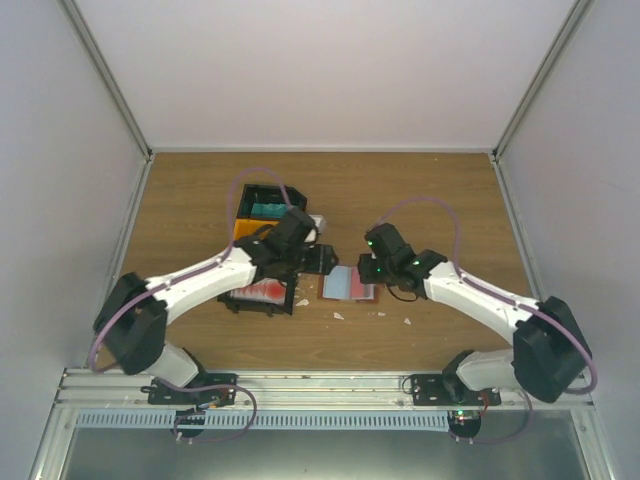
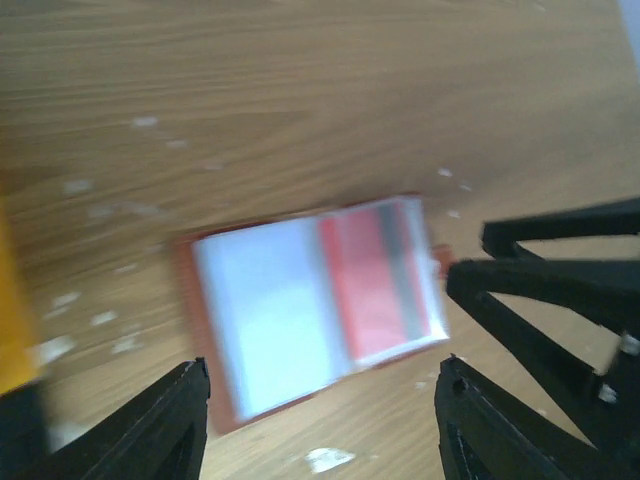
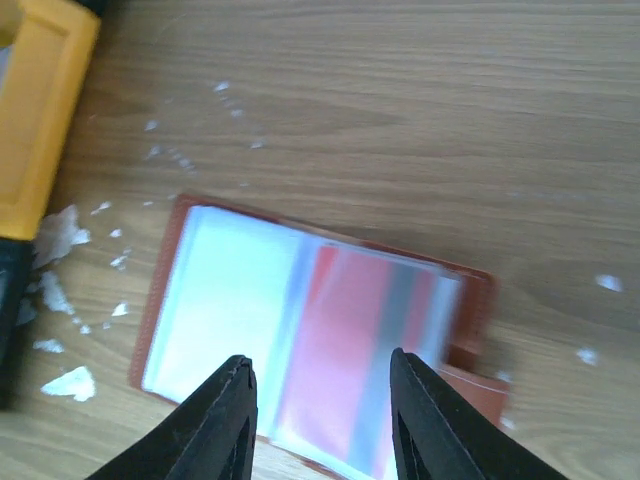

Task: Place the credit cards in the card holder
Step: Pick up the credit card from the storage box.

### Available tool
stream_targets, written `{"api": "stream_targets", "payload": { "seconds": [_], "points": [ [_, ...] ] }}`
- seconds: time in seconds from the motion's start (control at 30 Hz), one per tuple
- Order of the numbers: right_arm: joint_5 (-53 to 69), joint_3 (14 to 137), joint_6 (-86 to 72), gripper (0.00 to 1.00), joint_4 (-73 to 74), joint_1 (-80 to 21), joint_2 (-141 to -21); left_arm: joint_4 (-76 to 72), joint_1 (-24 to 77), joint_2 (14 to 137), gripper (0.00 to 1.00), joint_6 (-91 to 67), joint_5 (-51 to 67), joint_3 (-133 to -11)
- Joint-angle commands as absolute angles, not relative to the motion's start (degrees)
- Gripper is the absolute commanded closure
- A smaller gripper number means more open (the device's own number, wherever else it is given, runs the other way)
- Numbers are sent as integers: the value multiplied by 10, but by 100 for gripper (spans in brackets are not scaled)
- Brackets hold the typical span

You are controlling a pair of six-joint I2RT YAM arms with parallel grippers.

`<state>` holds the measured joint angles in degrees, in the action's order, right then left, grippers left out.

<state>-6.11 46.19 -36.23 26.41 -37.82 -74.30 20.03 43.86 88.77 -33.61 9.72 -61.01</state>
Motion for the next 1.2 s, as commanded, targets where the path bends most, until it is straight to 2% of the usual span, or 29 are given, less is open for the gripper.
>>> {"api": "stream_targets", "payload": {
  "seconds": [0.0, 0.2, 0.33, 0.5, 0.8, 0.97, 1.17],
  "points": [
    [-17, 507, -340, 60, 234, -418, -798, 306, 397, 815, 38, -354, 5, -545],
    [130, 513, -407, 47, 99, -451, -860, 321, 332, 740, 41, -371, 19, -450],
    [154, 553, -442, 45, 68, -470, -926, 295, 301, 717, 44, -364, 38, -400],
    [181, 570, -463, 43, 22, -480, -990, 275, 270, 729, 40, -343, 48, -380],
    [225, 577, -444, 54, -29, -486, -1052, 242, 264, 769, 41, -315, 72, -370],
    [233, 579, -445, 59, -40, -489, -1071, 245, 264, 798, 36, -316, 81, -382],
    [239, 578, -453, 67, -54, -494, -1084, 219, 263, 823, 36, -301, 146, -391]
  ]
}}
